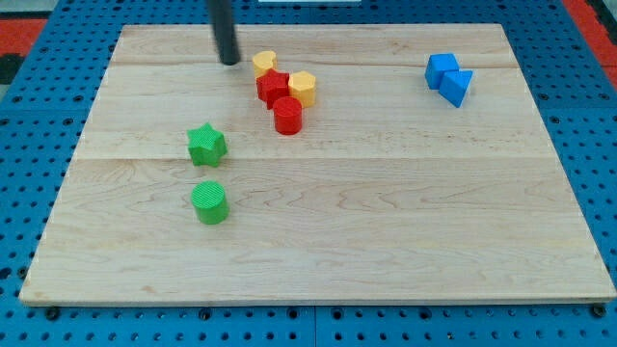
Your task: Move your arm towards blue cube
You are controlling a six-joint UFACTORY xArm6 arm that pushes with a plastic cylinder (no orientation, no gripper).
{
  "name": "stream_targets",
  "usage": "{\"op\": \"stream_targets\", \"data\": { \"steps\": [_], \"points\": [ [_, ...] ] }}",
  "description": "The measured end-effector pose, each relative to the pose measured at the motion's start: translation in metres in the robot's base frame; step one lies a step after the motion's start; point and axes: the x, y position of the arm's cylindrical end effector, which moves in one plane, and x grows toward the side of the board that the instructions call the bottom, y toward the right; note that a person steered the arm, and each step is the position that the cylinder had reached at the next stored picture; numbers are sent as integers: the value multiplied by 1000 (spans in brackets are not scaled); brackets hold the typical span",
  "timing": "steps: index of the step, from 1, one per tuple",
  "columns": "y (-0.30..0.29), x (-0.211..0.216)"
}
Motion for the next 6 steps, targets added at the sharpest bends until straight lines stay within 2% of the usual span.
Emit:
{"op": "stream_targets", "data": {
  "steps": [1,2,3,4,5,6],
  "points": [
    [49,17],
    [48,37],
    [110,-26],
    [231,-68],
    [338,-42],
    [336,26]
  ]
}}
